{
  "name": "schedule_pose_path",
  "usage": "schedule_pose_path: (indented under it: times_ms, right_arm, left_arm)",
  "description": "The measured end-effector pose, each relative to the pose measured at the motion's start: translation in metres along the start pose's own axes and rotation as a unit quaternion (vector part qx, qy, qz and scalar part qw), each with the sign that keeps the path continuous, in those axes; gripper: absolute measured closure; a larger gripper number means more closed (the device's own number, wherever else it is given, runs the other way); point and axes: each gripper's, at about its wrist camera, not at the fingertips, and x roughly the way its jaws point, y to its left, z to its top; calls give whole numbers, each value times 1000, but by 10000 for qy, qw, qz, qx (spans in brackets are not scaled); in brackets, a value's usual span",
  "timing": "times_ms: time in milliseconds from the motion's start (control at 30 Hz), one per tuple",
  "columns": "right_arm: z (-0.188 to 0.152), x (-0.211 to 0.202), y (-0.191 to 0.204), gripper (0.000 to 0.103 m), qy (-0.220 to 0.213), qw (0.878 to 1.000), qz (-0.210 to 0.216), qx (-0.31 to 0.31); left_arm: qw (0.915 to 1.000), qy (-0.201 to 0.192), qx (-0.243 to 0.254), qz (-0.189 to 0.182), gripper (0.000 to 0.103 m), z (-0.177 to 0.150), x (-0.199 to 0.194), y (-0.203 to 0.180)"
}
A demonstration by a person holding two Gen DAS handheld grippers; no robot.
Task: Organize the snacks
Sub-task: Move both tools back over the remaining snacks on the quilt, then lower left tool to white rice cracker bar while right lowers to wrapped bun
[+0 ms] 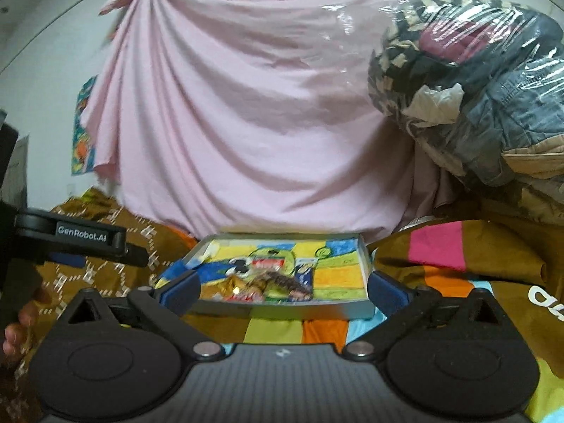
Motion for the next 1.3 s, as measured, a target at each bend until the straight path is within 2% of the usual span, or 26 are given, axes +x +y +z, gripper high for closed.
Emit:
schedule_pose_path:
  times_ms: [333,733,1067,1300]
  right_arm:
    - [-23,-21,23,0,879,9957,286,-42]
    - [-46,-18,53,0,1712,9814,715,-502]
    - [-64,-2,70,0,2393,9618,1023,-851]
    - [-71,15,75,0,2622,9529,1223,-915]
  left_arm:
    - [9993,269,275,2,1,-37,-31,31]
    - [9932,931,698,87,1,-92,-38,58]
    - [9897,1134,847,195,1,-102,-27,65]
    - [9870,1237,1009,179,1,-102,-14,65]
